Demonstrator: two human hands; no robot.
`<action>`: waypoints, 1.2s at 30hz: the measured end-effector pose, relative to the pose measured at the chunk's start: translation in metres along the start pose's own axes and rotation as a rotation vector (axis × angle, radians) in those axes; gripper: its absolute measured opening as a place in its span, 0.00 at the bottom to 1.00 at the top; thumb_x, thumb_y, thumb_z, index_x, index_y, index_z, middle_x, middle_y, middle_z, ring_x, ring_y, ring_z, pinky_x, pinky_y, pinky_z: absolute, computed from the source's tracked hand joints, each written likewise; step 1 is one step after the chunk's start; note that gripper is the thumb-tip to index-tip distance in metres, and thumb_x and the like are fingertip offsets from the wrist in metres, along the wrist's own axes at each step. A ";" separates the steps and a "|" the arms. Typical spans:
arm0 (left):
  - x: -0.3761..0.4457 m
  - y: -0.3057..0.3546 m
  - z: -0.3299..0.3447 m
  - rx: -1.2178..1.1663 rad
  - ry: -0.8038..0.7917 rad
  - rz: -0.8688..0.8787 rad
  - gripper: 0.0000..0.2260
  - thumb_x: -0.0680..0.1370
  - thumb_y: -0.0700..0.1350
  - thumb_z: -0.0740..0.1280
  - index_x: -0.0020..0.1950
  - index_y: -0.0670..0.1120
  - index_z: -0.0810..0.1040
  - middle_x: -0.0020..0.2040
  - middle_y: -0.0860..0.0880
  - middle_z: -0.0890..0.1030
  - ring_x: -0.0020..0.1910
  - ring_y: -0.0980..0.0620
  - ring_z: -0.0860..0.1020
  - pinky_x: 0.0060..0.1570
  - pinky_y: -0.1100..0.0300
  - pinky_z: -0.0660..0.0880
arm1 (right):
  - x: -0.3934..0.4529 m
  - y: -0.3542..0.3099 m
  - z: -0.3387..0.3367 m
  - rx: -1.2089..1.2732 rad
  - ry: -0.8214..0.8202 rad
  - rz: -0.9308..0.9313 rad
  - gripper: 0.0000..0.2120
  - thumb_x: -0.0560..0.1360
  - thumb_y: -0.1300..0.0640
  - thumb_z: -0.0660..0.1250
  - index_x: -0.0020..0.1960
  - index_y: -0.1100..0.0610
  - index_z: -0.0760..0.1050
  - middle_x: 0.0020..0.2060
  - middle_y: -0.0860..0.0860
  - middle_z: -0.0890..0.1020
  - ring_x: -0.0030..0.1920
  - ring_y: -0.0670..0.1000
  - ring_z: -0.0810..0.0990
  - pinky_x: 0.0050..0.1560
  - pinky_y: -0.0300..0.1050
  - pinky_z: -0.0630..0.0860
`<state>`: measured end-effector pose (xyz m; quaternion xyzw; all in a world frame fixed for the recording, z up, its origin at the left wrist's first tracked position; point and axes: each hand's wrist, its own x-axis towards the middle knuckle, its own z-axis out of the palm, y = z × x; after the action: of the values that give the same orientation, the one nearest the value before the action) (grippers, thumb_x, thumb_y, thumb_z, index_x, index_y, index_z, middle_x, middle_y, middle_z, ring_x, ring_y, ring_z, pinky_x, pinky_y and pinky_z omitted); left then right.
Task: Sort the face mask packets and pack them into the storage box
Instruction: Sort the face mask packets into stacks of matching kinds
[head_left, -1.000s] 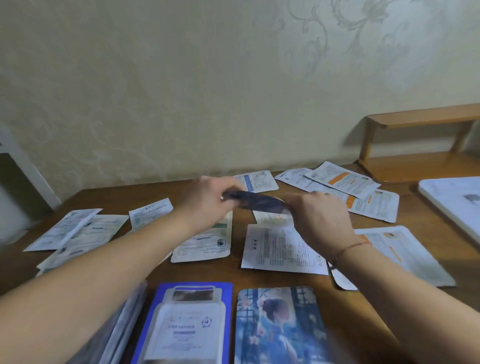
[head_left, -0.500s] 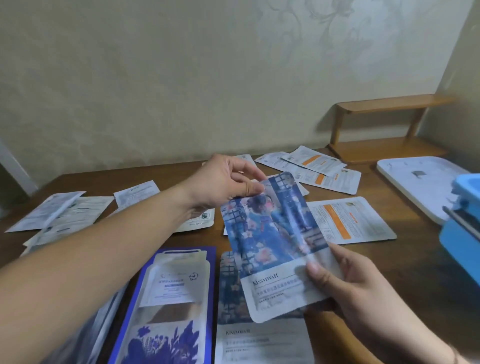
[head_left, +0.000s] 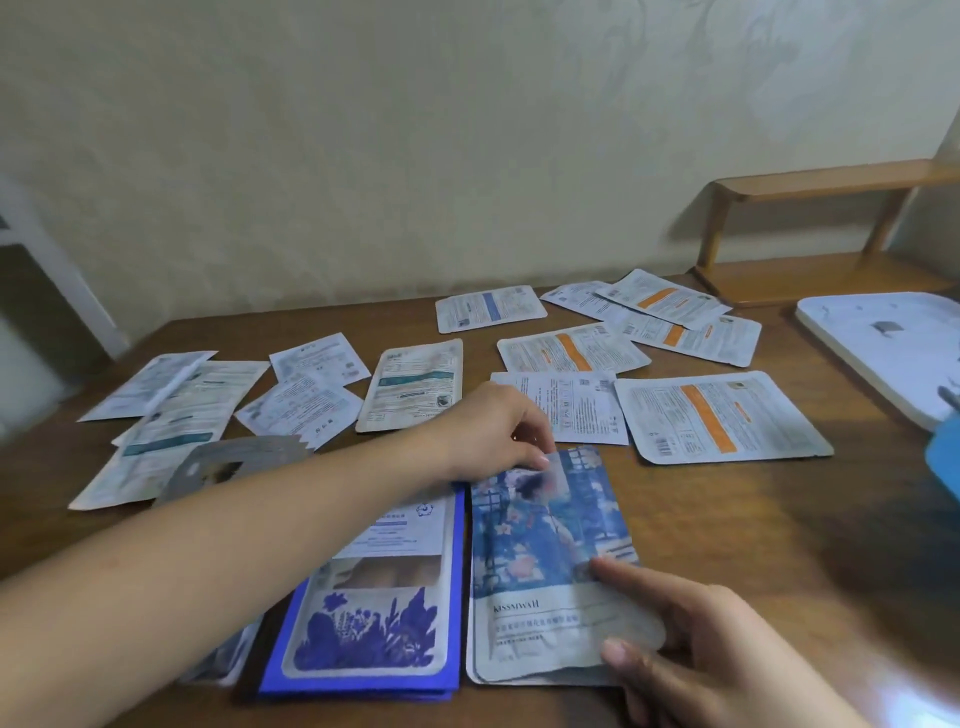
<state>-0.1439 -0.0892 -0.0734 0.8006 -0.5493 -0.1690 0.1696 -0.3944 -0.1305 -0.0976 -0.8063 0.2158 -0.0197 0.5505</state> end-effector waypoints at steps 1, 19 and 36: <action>0.000 -0.002 0.003 0.004 -0.008 0.003 0.05 0.75 0.47 0.74 0.50 0.51 0.86 0.44 0.58 0.83 0.44 0.63 0.78 0.42 0.68 0.69 | 0.001 -0.003 -0.002 -0.089 -0.019 -0.005 0.22 0.74 0.51 0.71 0.66 0.40 0.70 0.28 0.40 0.83 0.30 0.36 0.78 0.36 0.27 0.69; -0.010 -0.019 0.000 0.016 -0.017 0.031 0.05 0.76 0.46 0.72 0.51 0.51 0.86 0.48 0.55 0.84 0.47 0.60 0.78 0.43 0.70 0.70 | 0.013 0.030 -0.004 -0.810 0.224 -0.442 0.27 0.69 0.25 0.59 0.59 0.39 0.79 0.63 0.42 0.79 0.61 0.48 0.79 0.58 0.45 0.70; -0.007 -0.017 -0.009 0.187 -0.112 0.124 0.07 0.79 0.49 0.69 0.56 0.53 0.84 0.49 0.60 0.80 0.47 0.63 0.77 0.47 0.68 0.72 | 0.019 0.020 -0.010 -0.899 0.078 -0.727 0.13 0.81 0.38 0.52 0.56 0.35 0.75 0.57 0.37 0.80 0.60 0.46 0.79 0.51 0.45 0.79</action>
<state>-0.1284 -0.0759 -0.0727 0.7667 -0.6197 -0.1507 0.0735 -0.3864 -0.1528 -0.1155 -0.9819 -0.0678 -0.1437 0.1035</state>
